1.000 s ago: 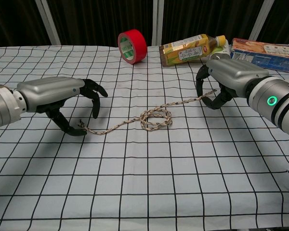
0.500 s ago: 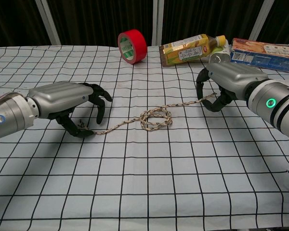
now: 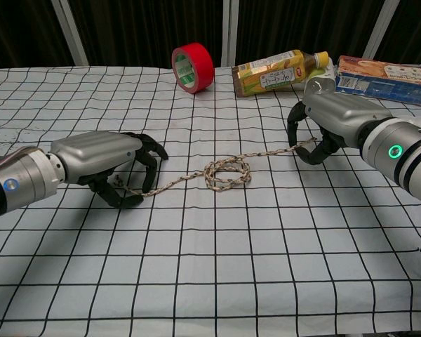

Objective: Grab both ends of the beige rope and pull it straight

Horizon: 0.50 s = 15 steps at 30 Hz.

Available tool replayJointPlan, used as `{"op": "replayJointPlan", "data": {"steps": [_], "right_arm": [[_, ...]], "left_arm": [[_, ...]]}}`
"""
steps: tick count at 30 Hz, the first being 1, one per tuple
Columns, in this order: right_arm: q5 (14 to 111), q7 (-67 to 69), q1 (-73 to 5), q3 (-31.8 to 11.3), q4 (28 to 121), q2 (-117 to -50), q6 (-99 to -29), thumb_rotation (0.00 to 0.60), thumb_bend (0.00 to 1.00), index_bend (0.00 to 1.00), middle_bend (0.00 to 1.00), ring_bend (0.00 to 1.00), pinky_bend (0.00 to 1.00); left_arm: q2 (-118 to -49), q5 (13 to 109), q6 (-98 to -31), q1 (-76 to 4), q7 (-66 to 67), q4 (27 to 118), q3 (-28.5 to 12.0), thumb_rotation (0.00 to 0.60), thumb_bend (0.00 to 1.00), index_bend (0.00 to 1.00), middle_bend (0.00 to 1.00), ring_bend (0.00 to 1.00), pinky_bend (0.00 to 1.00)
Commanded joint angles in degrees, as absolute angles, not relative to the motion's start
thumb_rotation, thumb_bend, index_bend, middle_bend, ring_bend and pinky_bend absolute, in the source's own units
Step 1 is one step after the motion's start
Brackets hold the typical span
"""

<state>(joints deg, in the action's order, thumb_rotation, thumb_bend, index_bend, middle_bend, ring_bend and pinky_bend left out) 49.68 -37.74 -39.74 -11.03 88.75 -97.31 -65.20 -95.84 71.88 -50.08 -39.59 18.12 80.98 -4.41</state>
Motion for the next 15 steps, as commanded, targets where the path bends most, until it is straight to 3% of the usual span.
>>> {"op": "replayJointPlan", "data": {"steps": [1, 15], "right_arm": [[49.63, -37.64, -39.76, -11.0, 88.68, -97.34, -65.1, 0.6, 0.42, 0.56, 0.18, 0.0, 0.0], [49.47, -37.07, -39.74, -10.89, 88.32, -97.36, -64.79, 0.6, 0.43, 0.56, 0.18, 0.0, 0.0]], "left_arm": [[-96.01, 71.85, -49.99, -39.75, 18.27, 80.79, -4.29, 0.6, 0.31, 0.53, 0.12, 0.0, 0.0], [-96.46, 72.17, -50.24, -40.12, 17.38, 79.8, -3.89, 0.6, 0.37, 0.56, 0.12, 0.0, 0.0]]}}
